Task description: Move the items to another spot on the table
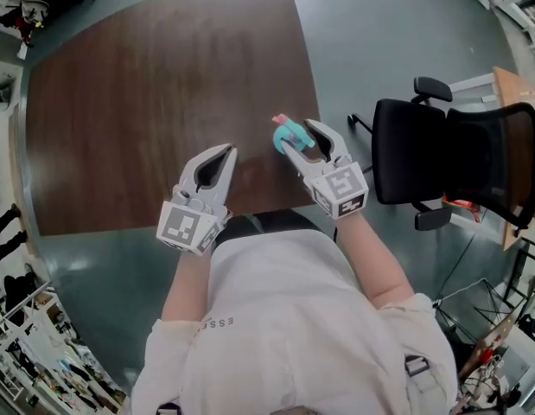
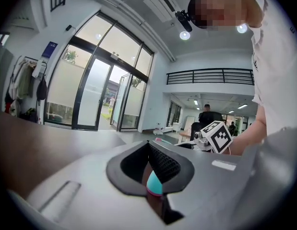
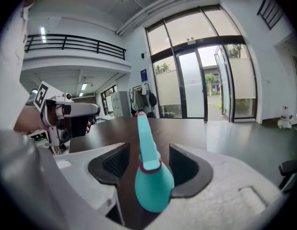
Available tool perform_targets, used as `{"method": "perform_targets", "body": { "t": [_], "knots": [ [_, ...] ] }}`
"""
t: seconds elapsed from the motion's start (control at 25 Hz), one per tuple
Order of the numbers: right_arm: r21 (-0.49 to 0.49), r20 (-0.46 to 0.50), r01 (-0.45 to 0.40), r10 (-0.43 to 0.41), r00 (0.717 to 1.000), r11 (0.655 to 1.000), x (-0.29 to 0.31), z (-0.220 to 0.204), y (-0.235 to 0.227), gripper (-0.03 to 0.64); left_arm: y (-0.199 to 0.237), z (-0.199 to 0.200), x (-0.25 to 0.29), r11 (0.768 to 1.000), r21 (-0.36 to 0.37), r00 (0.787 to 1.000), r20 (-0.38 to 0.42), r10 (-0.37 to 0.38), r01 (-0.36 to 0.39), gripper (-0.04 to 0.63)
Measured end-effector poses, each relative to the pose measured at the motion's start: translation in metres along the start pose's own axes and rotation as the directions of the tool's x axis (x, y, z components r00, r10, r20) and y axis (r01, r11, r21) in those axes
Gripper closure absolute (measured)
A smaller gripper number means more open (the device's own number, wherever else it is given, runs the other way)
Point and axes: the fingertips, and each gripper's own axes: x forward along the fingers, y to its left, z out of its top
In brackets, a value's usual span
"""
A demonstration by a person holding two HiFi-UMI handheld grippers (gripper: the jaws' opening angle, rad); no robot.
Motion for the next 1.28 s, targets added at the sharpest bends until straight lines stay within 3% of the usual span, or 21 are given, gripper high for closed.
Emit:
{"method": "perform_targets", "body": {
  "t": [0.2, 0.28, 0.32, 0.44, 0.84, 1.04, 1.28],
  "knots": [
    [0.033, 0.021, -0.032, 0.031, 0.999, 0.999, 0.008, -0.008, -0.002, 0.384, 0.003, -0.009, -0.005, 0.999, -0.03, 0.999, 0.012, 0.043, -0.043, 0.578],
    [0.049, 0.019, -0.031, 0.03, 0.999, 0.998, 0.01, -0.009, -0.005, 0.418, 0.007, -0.006, -0.008, 0.997, -0.042, 0.998, 0.028, 0.061, -0.059, 0.578],
    [0.045, 0.009, -0.032, 0.032, 0.999, 0.998, 0.011, -0.009, -0.006, 0.459, 0.008, -0.005, -0.009, 0.997, -0.045, 0.997, 0.035, 0.068, -0.066, 0.578],
    [0.017, -0.015, -0.046, 0.047, 0.999, 0.999, 0.011, -0.008, -0.005, 0.472, 0.009, 0.002, -0.013, 0.996, -0.041, 0.996, 0.048, 0.081, -0.079, 0.578],
    [-0.068, 0.075, -0.092, 0.097, 0.992, 0.993, 0.002, 0.042, -0.004, 0.476, 0.026, 0.008, -0.04, 0.982, -0.016, 0.979, 0.076, 0.191, -0.191, 0.578],
    [-0.024, 0.08, -0.137, 0.138, 0.987, 0.99, 0.022, 0.054, 0.036, 0.476, 0.052, 0.007, -0.093, 0.961, -0.034, 0.955, 0.103, 0.277, -0.275, 0.578],
    [-0.105, 0.068, -0.172, 0.179, 0.981, 0.98, 0.048, 0.069, 0.123, 0.476, 0.091, 0.01, -0.2, 0.923, -0.076, 0.91, 0.156, 0.385, -0.377, 0.578]
  ]
}}
